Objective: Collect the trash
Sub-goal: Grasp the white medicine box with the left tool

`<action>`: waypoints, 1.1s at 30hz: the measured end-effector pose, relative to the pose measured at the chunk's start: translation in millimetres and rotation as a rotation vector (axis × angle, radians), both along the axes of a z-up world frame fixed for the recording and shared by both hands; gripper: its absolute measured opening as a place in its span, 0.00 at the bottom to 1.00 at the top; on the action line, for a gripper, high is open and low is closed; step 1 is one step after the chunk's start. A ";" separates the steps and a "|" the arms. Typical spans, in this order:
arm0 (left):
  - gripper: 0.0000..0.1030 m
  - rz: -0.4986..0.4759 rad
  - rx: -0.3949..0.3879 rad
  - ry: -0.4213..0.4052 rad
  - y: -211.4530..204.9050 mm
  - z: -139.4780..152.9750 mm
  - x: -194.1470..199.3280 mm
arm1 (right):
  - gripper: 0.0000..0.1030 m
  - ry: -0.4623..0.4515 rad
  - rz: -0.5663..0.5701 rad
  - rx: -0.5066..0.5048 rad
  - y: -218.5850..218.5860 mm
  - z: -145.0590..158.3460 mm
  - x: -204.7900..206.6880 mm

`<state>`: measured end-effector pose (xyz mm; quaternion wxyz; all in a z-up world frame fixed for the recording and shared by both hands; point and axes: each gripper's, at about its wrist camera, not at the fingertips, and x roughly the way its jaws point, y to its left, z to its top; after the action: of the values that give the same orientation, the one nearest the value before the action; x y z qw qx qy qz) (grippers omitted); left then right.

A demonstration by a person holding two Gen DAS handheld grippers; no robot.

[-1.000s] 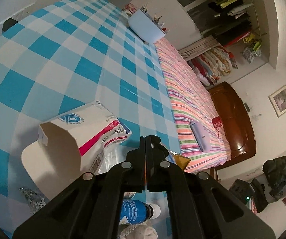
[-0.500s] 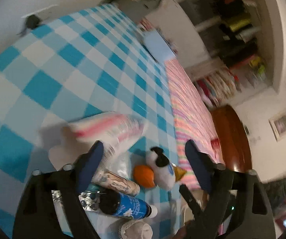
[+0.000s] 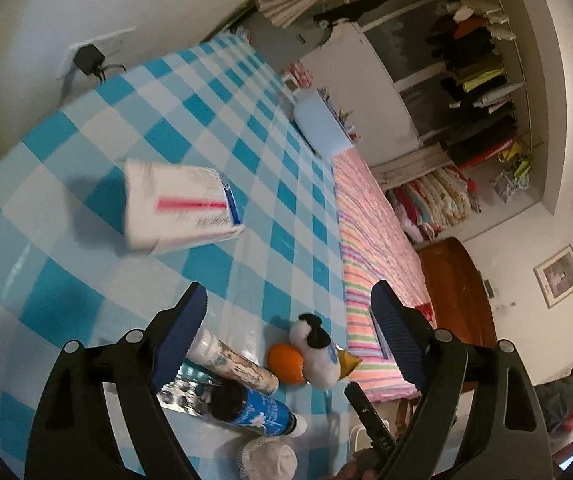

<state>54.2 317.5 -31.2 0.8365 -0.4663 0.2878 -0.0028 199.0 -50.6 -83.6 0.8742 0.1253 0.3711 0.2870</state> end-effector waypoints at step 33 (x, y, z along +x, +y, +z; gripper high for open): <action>0.81 -0.637 1.043 0.554 -27.6 -56.7 140.3 | 0.59 0.003 0.014 0.019 -7.7 1.8 1.2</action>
<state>194.4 289.9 -87.9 0.8059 0.1231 0.5791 0.0094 200.2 -58.3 -81.8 0.8703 0.1314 0.3708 0.2964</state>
